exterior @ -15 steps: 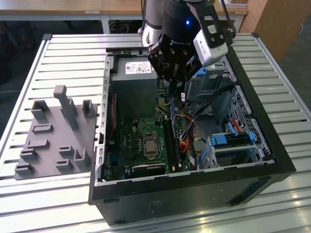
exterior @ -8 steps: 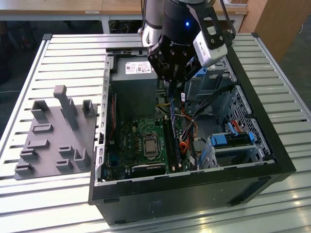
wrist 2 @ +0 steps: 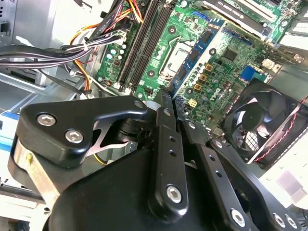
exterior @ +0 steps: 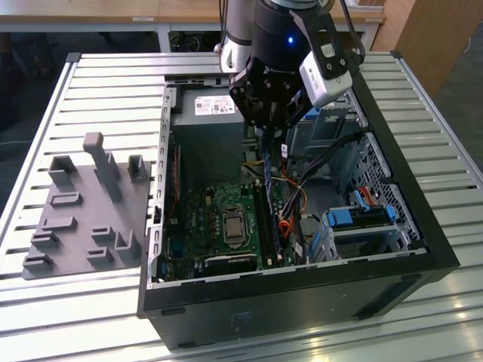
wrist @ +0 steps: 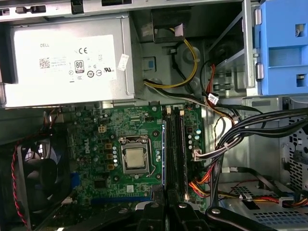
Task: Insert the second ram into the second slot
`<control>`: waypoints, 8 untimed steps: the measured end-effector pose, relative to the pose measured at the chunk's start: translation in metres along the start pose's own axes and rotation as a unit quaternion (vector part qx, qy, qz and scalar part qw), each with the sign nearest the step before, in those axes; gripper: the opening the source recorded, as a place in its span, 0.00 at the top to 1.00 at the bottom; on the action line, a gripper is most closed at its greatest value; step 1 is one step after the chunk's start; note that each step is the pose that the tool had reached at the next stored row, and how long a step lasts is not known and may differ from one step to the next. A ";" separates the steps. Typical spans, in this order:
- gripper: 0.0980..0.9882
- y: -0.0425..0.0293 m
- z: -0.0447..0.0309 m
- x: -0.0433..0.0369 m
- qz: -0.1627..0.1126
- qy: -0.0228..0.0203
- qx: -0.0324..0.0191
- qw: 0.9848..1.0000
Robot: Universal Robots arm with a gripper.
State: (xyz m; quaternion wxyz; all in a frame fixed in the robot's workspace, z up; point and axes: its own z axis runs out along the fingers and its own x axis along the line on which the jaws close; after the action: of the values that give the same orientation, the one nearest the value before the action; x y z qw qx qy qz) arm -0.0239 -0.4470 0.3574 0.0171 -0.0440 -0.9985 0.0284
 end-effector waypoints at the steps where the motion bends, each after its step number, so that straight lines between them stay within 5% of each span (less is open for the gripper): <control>1: 0.95 0.0000 0.0001 0.0000 0.000 0.000 0.000 1.000; 8: 0.95 0.0001 0.0014 0.0000 0.000 0.000 0.000 1.000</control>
State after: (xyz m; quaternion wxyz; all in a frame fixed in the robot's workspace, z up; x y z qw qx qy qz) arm -0.0239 -0.4470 0.3560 0.0171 -0.0441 -0.9985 0.0284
